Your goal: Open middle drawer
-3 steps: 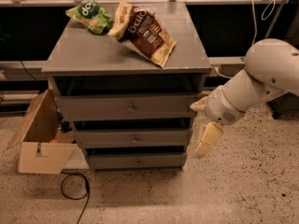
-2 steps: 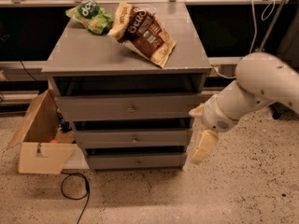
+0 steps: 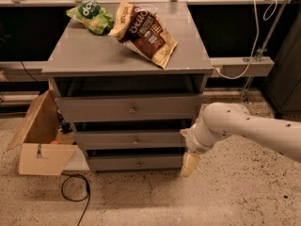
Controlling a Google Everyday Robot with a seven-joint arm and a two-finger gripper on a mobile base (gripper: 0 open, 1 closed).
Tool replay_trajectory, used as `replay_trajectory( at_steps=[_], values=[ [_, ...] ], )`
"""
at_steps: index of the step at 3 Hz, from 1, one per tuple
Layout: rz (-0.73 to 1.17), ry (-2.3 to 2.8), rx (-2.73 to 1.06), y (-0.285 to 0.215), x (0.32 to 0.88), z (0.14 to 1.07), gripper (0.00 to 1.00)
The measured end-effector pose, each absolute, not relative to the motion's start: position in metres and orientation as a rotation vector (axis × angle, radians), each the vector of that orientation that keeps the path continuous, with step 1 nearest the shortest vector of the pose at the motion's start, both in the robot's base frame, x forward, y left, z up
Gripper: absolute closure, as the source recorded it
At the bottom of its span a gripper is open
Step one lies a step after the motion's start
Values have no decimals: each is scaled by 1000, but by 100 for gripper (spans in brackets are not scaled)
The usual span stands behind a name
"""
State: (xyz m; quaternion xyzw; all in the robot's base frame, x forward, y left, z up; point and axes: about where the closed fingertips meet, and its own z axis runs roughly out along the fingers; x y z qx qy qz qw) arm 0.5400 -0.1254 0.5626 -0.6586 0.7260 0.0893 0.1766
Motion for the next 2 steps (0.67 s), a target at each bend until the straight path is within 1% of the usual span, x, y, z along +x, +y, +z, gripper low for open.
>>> replay_trajectory(
  at_steps=[1, 2],
  values=[
    [160, 1982, -1855, -103, 584, 519, 0],
    [161, 1983, -1856, -103, 583, 519, 0]
  ],
)
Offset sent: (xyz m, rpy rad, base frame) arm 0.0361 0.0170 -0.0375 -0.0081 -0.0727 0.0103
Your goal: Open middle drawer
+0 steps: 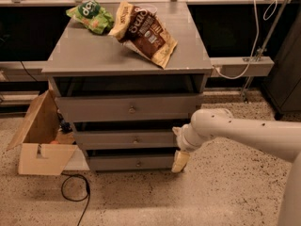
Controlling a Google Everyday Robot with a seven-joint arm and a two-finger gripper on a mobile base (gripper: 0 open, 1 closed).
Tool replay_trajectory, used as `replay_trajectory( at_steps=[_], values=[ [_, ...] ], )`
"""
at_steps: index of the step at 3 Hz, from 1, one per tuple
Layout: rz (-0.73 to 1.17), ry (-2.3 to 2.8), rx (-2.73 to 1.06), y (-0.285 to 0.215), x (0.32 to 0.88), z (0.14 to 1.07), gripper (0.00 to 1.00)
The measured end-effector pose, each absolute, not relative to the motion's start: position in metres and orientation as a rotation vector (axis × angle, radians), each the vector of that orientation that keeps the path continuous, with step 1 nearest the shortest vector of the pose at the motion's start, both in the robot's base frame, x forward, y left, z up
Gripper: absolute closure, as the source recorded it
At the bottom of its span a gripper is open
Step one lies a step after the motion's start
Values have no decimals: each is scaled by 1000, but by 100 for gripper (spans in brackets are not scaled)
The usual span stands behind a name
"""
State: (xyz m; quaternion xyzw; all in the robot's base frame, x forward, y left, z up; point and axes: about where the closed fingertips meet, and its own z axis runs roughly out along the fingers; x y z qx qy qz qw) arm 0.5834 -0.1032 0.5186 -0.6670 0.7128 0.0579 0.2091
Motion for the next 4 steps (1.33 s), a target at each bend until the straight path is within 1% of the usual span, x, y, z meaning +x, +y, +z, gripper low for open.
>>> replay_trajectory(
  at_steps=[1, 2, 4],
  values=[
    [146, 1929, -1915, -92, 587, 502, 0],
    [69, 1800, -1972, -81, 609, 468, 0],
    [-72, 1678, -1955, -69, 650, 444, 0]
  ],
)
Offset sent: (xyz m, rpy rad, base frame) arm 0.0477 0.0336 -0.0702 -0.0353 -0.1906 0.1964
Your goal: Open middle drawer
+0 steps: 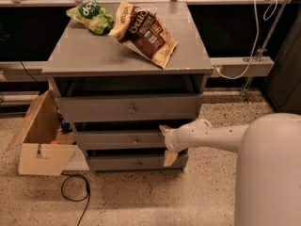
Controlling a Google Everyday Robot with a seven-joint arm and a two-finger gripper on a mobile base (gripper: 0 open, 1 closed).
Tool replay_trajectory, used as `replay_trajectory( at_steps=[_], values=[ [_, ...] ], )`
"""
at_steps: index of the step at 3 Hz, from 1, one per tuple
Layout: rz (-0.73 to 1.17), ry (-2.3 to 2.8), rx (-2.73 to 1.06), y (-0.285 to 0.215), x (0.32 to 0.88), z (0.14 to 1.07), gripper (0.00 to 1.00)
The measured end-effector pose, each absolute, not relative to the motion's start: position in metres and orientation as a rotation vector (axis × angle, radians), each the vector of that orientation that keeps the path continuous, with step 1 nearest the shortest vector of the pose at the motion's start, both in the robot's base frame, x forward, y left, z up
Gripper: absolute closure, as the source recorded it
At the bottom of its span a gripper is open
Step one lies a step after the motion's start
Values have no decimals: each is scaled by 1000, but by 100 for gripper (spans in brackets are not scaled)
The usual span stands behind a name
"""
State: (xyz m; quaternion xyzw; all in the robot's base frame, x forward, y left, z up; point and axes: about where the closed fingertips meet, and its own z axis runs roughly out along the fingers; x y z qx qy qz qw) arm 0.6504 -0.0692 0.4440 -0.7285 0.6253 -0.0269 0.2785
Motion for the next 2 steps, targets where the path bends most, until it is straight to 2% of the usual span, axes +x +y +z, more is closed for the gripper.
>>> replay_trajectory(
  at_steps=[2],
  values=[
    [-112, 1671, -2010, -47, 685, 417, 0]
  ],
)
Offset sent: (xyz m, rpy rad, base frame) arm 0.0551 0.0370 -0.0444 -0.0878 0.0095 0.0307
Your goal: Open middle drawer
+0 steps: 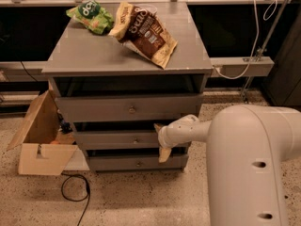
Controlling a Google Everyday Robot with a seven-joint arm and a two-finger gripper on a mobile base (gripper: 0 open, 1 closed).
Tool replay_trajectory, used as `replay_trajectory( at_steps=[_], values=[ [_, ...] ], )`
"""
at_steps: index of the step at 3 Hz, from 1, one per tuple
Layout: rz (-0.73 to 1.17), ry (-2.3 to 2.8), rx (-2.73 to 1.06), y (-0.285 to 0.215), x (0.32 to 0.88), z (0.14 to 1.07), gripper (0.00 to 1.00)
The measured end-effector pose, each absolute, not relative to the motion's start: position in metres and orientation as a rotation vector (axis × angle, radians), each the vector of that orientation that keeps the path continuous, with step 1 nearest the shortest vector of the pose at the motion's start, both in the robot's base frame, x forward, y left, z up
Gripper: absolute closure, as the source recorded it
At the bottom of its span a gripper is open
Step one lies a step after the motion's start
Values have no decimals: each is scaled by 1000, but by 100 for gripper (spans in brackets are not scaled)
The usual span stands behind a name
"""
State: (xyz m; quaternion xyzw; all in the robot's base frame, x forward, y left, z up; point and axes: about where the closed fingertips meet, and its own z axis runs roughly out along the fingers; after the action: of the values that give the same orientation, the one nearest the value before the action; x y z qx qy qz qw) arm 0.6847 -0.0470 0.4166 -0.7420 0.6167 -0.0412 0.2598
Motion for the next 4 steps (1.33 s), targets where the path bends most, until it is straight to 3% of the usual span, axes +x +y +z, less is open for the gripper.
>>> replay_trajectory(
  at_steps=[1, 2, 4],
  values=[
    [-96, 1673, -2044, -33, 694, 401, 0],
    [-64, 1669, -2078, -21, 698, 389, 19],
    [-94, 1643, -2065, -33, 679, 418, 65]
  ],
)
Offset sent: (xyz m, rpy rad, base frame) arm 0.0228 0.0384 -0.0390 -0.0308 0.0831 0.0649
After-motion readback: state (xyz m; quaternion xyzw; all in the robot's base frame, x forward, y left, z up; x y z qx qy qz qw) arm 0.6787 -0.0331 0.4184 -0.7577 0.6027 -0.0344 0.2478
